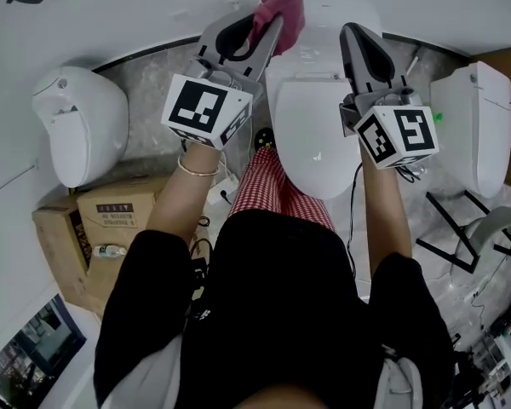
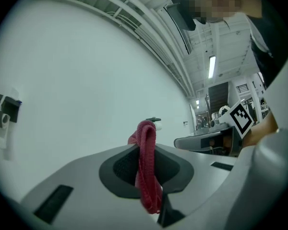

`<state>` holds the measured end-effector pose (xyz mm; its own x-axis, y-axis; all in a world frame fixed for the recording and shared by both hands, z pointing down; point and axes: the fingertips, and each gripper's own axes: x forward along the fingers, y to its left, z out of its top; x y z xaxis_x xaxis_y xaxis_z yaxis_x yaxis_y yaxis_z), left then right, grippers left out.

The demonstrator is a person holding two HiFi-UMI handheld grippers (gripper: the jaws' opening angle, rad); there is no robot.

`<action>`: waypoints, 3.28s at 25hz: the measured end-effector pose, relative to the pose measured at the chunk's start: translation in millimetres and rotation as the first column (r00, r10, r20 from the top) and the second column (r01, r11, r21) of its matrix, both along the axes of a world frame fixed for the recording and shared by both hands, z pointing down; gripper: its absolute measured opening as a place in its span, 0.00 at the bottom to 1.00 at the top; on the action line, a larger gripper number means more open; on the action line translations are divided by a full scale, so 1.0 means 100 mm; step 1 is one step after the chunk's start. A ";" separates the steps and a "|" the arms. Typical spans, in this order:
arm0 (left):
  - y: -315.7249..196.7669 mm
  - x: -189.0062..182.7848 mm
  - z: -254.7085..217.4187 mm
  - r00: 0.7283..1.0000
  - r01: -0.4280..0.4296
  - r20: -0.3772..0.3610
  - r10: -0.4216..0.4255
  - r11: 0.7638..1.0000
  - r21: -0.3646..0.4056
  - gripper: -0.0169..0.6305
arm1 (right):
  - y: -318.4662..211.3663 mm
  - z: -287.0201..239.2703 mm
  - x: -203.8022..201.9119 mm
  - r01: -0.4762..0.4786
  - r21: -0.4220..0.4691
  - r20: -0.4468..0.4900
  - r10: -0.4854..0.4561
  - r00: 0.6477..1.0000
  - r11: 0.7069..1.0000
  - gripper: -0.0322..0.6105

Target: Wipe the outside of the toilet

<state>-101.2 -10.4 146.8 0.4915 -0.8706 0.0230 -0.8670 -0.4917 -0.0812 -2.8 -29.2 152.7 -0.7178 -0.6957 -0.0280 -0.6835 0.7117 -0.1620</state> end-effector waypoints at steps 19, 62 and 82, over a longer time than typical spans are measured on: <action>0.38 0.37 -0.58 0.993 -0.113 0.041 0.111 0.992 0.049 0.11 | 0.29 -0.63 0.05 0.044 0.078 -0.004 -0.044 0.999 0.996 0.09; 0.76 0.12 -0.86 0.990 -0.070 0.127 0.067 0.997 0.019 0.11 | 0.66 -0.79 -0.12 0.158 0.078 0.014 -0.159 0.987 0.984 0.09; 0.75 0.13 -0.72 0.993 -0.062 0.101 0.062 0.998 -0.007 0.11 | 0.68 -0.70 -0.04 0.154 0.063 0.012 -0.155 0.988 0.986 0.09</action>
